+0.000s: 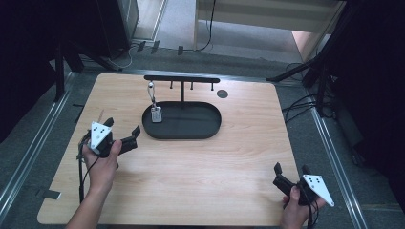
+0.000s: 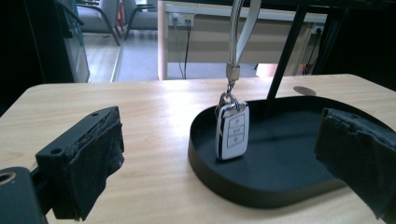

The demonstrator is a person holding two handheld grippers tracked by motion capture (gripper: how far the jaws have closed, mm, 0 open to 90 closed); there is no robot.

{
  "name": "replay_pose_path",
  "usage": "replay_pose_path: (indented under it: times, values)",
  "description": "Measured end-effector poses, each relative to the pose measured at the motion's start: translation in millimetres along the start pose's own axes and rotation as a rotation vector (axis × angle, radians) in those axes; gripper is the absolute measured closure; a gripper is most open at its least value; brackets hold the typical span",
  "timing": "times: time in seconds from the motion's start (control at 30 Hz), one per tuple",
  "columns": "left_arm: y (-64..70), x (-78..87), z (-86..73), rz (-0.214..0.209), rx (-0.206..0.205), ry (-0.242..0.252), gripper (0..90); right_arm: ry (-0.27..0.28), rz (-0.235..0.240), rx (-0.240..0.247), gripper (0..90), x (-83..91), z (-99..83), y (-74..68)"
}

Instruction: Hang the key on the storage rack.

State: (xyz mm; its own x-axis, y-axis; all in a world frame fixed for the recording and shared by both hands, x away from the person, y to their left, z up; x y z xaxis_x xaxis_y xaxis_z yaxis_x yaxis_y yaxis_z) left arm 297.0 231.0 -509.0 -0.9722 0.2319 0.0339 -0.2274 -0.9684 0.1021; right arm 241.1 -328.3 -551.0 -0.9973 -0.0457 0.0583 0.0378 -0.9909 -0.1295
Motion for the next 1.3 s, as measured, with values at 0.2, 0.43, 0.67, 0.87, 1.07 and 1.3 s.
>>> replay_pose_path:
  times: [0.2,0.43,0.67,0.87,1.07,1.3]
  values:
    - [-13.5,21.2,-6.4,0.037,0.003,0.009,1.8,0.001,-0.001,0.005,0.0,-0.1,0.0,-0.3]
    - [-29.5,45.9,-9.1,0.085,-0.008,0.031,1.8,0.002,-0.004,0.009,0.0,-0.2,0.0,-0.4]
    - [-49.5,73.3,-18.3,0.135,-0.012,0.044,1.8,0.002,-0.016,0.014,0.0,-0.1,-0.2,-1.5]
    - [-70.3,97.3,-28.2,0.185,-0.014,0.039,1.8,0.003,-0.018,0.037,0.0,-0.3,-0.3,-2.7]
    - [-84.1,116.8,-30.1,0.213,-0.031,0.045,1.7,0.005,-0.021,0.045,0.0,-0.3,-0.5,-3.4]
    - [-96.1,138.1,-40.7,0.244,-0.068,0.034,1.7,0.007,-0.012,0.045,0.0,0.0,-0.5,-3.6]
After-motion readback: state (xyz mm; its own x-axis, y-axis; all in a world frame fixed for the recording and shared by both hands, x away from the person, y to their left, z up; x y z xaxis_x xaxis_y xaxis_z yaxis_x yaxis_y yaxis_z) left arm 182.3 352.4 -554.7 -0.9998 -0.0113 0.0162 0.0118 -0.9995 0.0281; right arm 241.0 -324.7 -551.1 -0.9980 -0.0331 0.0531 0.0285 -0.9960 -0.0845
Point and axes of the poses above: each handheld gripper's, and its own axes: x roughly backward along the jaws, z roughly out of its top, y roughly to its right, the point moved 2 cm from there along -x, roughly forward along the jaws, and after that the axes turned 10 degrees about y, right-handed, at the moved point
